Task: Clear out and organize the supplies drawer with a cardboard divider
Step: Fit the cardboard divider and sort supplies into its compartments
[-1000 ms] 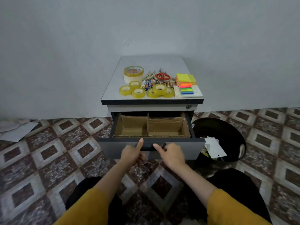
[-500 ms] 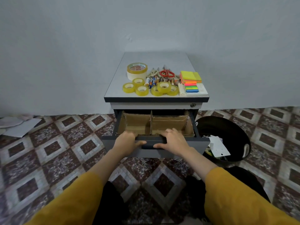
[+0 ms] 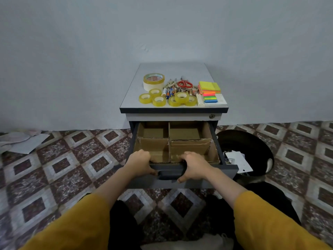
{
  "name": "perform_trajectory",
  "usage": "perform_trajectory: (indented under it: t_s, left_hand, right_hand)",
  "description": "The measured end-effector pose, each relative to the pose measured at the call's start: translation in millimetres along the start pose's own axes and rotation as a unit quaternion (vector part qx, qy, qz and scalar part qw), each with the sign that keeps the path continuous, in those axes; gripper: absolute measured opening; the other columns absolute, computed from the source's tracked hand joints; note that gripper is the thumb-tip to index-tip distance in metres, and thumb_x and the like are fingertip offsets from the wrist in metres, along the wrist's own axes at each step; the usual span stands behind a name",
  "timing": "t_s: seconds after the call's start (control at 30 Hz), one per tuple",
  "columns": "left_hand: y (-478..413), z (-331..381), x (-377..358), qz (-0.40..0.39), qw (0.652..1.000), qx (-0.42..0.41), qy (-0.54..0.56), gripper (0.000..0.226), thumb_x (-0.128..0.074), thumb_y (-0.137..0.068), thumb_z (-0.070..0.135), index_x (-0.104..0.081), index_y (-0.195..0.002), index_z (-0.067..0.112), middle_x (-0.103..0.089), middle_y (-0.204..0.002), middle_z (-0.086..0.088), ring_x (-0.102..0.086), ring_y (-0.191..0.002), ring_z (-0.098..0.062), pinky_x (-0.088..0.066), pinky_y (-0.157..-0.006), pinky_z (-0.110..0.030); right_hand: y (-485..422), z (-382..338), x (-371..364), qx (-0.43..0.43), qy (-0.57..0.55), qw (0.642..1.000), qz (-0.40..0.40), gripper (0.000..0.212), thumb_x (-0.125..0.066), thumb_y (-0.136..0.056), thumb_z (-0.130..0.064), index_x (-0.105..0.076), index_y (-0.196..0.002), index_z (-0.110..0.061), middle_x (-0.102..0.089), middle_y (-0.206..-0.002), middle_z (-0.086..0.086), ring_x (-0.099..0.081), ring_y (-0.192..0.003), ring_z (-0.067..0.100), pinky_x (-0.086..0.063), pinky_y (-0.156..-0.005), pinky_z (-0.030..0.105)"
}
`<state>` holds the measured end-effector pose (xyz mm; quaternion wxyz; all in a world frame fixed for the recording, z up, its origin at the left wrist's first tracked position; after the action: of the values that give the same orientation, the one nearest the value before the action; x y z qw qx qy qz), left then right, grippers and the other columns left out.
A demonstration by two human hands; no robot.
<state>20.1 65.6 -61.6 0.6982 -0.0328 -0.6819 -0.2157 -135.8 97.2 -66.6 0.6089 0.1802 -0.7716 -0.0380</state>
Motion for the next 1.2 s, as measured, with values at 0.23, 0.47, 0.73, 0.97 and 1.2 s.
perform_trajectory:
  t_s: [0.23, 0.47, 0.73, 0.97, 1.2]
  left_hand:
    - [0.9, 16.4, -1.2, -0.005, 1.0, -0.022, 0.019, 0.048, -0.07, -0.072, 0.054, -0.069, -0.109, 0.022, -0.065, -0.103, 0.003, -0.058, -0.096, -0.014, -0.048, -0.074, -0.024]
    - [9.8, 17.8, -6.9, -0.04, 0.999, -0.033, -0.001, 0.047, -0.075, -0.068, 0.049, -0.065, -0.1, 0.016, -0.06, -0.098, 0.001, -0.056, -0.095, -0.017, -0.048, -0.073, -0.027]
    - [34.5, 25.3, -5.1, -0.054, 0.996, -0.066, -0.017, 0.043, -0.079, -0.066, 0.045, -0.065, -0.098, 0.021, -0.061, -0.102, 0.001, -0.054, -0.1, -0.018, -0.042, -0.075, -0.026]
    - [44.4, 32.8, -12.5, -0.107, 0.989, -0.092, -0.033, 0.051, -0.081, -0.059, 0.052, -0.065, -0.097, 0.02, -0.049, -0.086, 0.007, -0.051, -0.094, -0.016, -0.039, -0.07, -0.024]
    - [38.1, 36.0, -22.5, -0.149, 0.983, -0.111, -0.012, 0.053, -0.081, -0.058, 0.055, -0.065, -0.094, 0.02, -0.06, -0.093, 0.005, -0.054, -0.09, -0.013, -0.048, -0.079, -0.028]
  right_hand:
    - [10.9, 11.6, 5.9, -0.003, -0.005, 1.0, -0.007, 0.075, -0.082, -0.061, -0.047, -0.053, -0.118, -0.009, -0.051, -0.114, 0.004, -0.048, -0.108, 0.024, -0.04, -0.078, 0.031]
    - [20.0, 2.7, -2.3, 0.011, 0.017, 0.999, -0.033, 0.072, -0.082, -0.056, -0.053, -0.056, -0.109, -0.011, -0.056, -0.112, 0.003, -0.052, -0.102, 0.022, -0.046, -0.075, 0.031]
    - [36.1, -14.7, -11.8, 0.039, 0.039, 0.997, -0.056, 0.07, -0.082, -0.055, -0.056, -0.056, -0.103, -0.011, -0.056, -0.107, 0.004, -0.051, -0.093, 0.019, -0.048, -0.074, 0.031]
    - [48.7, -21.1, -20.6, 0.057, 0.061, 0.994, -0.064, 0.073, -0.083, -0.053, -0.057, -0.056, -0.103, -0.01, -0.057, -0.105, 0.005, -0.055, -0.092, 0.021, -0.051, -0.073, 0.033]
    - [48.9, -5.5, -26.0, 0.039, -0.033, 0.996, -0.077, 0.068, -0.079, -0.054, -0.063, -0.061, -0.095, -0.012, -0.06, -0.097, 0.002, -0.056, -0.09, 0.018, -0.052, -0.074, 0.034]
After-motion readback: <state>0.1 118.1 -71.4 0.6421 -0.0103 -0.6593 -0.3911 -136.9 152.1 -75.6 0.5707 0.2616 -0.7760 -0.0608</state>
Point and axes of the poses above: each hand's wrist, its own y-axis away from the middle knuckle, its own x-axis out of the back of the hand, z = x × y, the point moved 7 cm from there along -y, towards the middle knuckle
